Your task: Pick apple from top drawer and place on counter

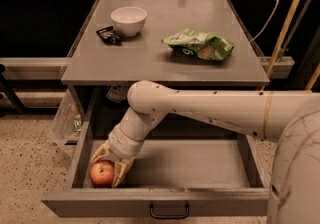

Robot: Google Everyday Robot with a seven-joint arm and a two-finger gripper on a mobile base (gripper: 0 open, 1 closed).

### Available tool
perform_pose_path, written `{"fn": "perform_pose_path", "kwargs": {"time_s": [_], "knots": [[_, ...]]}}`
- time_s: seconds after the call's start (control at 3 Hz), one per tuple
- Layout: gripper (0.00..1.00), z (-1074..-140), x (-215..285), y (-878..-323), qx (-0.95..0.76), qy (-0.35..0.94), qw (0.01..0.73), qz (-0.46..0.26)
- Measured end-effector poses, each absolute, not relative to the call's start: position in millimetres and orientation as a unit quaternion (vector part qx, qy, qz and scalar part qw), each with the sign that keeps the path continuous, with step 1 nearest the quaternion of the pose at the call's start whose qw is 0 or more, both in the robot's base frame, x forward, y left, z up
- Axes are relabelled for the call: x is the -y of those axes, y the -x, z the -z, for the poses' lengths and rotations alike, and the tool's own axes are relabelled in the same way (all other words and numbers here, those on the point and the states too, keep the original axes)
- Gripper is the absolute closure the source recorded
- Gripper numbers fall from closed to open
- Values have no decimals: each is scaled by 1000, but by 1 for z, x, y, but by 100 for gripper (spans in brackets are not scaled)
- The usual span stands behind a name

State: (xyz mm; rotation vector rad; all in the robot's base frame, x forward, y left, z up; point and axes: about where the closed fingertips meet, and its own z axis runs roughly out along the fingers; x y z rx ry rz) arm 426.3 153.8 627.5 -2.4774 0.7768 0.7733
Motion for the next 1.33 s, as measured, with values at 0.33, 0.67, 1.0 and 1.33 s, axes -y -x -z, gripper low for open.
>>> {"fn": "perform_pose_path", "kwargs": {"time_s": [0.33,0.67,1.0,1.33], "knots": [[100,-642,-145,-425,-281,891,233,-269],[100,-664,-133,-426,-302,889,250,-235],[100,-687,-120,-431,-327,885,266,-198],[100,-715,-108,-436,-349,879,282,-161]]}}
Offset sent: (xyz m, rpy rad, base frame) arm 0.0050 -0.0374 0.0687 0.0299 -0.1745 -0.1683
